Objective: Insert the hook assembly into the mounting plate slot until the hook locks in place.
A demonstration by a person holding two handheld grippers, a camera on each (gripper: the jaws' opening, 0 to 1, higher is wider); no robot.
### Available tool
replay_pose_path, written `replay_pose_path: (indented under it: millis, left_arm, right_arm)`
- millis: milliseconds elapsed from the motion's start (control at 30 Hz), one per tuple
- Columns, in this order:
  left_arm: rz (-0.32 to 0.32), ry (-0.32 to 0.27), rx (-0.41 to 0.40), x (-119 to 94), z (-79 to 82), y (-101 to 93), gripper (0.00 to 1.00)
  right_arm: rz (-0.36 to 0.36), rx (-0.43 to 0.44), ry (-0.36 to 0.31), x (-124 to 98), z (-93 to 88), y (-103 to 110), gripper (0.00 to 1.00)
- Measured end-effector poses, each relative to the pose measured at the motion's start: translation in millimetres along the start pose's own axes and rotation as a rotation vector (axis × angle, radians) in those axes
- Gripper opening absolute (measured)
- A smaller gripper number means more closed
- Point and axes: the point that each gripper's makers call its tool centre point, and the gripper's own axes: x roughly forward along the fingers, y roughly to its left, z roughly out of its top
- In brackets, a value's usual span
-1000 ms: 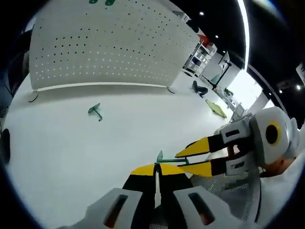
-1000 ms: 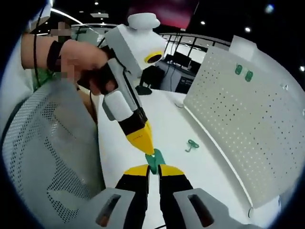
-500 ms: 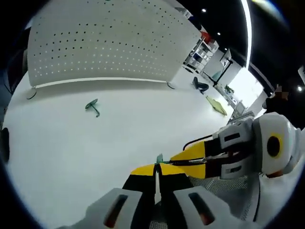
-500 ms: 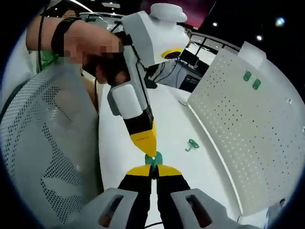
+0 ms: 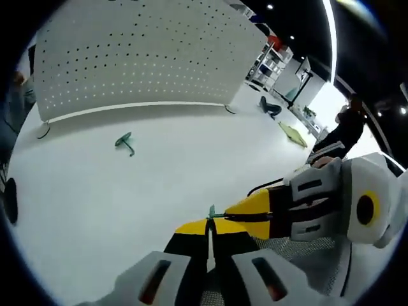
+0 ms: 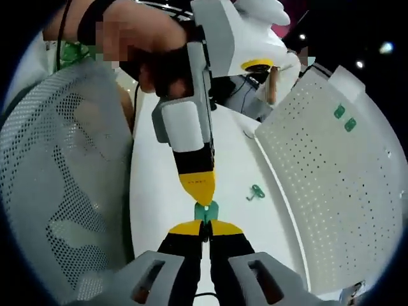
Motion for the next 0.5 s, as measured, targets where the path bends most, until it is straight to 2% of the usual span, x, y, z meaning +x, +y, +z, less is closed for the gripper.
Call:
replay_pose_path:
  millis: [267, 367, 433, 500]
  left_arm:
    - [0.013, -0.022, 0.012, 1.0, 3.8, 0.6, 0.01]
    - [0.013, -0.018, 0.009, 0.4, 4.5, 2.0, 0.01]
    - [0.01, -0.017, 0.002, -1.0, 4.8, 2.7, 0.01]
    - [0.004, -0.029, -0.005, -2.0, 7.1, 2.1, 0.01]
  right_arm:
    - [-0.012, 0.01, -0.003, -0.2, -0.7, -3.7, 0.01]
    - [-0.018, 0.023, -0.019, -1.1, 1.4, -6.2, 0.03]
    - [-0.027, 0.025, -0.032, -1.9, 3.1, -8.7, 0.08]
    - [-0.025, 0.021, -0.027, -1.5, 2.2, -8.8, 0.07]
